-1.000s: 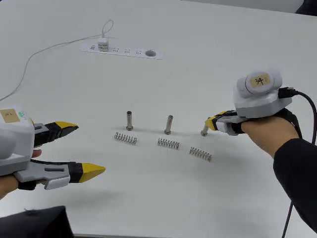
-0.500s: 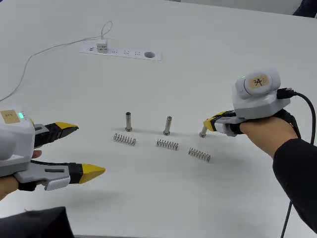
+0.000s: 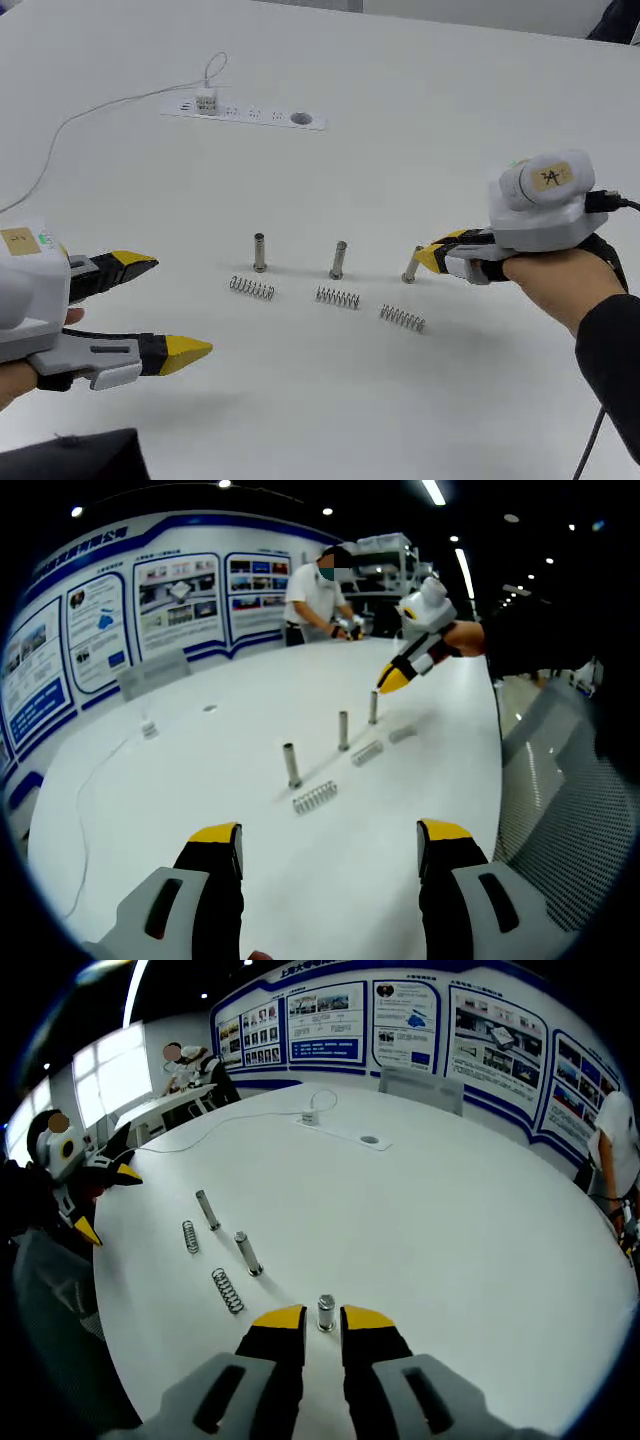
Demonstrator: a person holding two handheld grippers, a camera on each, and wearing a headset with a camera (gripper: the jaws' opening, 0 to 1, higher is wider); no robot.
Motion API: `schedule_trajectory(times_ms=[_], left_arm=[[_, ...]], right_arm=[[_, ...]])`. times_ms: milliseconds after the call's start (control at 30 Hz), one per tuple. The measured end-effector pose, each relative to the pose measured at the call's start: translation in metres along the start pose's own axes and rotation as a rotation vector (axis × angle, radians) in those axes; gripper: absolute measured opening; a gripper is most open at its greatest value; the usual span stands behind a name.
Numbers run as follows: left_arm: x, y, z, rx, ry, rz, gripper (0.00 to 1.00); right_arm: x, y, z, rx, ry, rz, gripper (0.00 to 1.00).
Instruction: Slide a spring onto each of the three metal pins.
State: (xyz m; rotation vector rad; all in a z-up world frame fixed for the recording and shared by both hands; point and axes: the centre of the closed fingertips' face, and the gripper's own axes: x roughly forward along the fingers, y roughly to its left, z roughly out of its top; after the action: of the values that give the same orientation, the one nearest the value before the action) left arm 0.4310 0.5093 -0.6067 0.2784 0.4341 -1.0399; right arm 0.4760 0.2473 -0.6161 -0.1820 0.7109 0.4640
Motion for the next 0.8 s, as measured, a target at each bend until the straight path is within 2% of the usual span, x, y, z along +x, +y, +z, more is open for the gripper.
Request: schedule_trajectory(times_ms=[333, 500, 800], left_arm=[[0.001, -0.001, 0.002, 0.005, -0.002, -0.002, 0.72], [0.0, -0.002, 0.002, 0.008, -0.001, -0.002, 0.72], [0.0, -0.003, 0.001, 0.009, 0.004, -0.002, 0.72]], right_arm=[[-0.013, 0.009, -0.012, -0.06, -0.015, 0.074, 0.16], [-0.013, 0.022, -0.029, -0.136, 0.023, 0.141, 0.16], [-0.01, 0.036, -0.045, -0.233, 0.059, 0.236, 0.16]])
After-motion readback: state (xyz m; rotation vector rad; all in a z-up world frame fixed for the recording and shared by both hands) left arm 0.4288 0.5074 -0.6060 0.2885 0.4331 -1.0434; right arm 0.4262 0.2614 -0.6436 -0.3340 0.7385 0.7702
